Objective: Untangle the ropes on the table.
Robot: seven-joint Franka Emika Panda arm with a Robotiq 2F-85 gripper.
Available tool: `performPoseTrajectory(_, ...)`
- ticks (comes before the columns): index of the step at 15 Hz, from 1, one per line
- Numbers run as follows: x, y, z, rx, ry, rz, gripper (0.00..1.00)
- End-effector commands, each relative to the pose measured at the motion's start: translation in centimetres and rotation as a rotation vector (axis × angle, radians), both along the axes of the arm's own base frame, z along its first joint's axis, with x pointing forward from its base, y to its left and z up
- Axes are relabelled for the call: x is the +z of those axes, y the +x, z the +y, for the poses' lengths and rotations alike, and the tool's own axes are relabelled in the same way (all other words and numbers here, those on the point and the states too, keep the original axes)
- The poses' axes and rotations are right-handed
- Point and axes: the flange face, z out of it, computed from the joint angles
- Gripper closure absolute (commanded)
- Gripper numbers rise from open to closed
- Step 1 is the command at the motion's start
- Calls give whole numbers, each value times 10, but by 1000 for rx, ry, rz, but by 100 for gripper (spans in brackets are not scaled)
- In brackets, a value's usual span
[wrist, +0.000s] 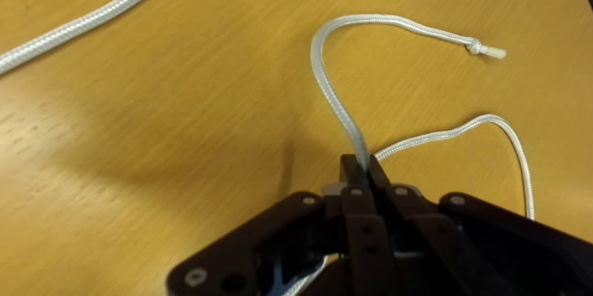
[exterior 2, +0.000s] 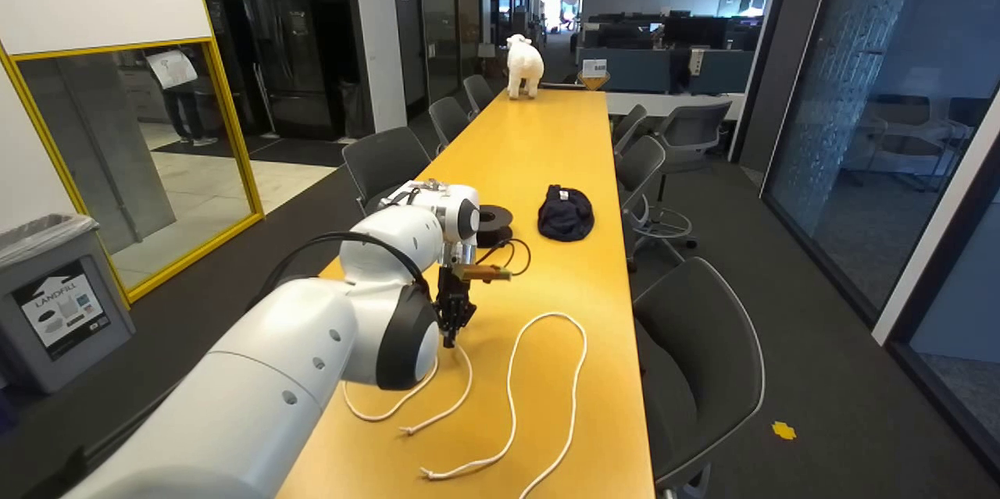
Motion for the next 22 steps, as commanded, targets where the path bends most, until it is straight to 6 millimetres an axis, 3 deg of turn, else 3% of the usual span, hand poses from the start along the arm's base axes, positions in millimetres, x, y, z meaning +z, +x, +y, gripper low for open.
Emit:
performPoseTrajectory(1,-1,1,-2,-34,18,-5,99)
performPoseTrajectory(17,-10,0,-35,-123,20,8,99)
performPoseTrajectory(22,-13,-1,-37,-135,17,15,99)
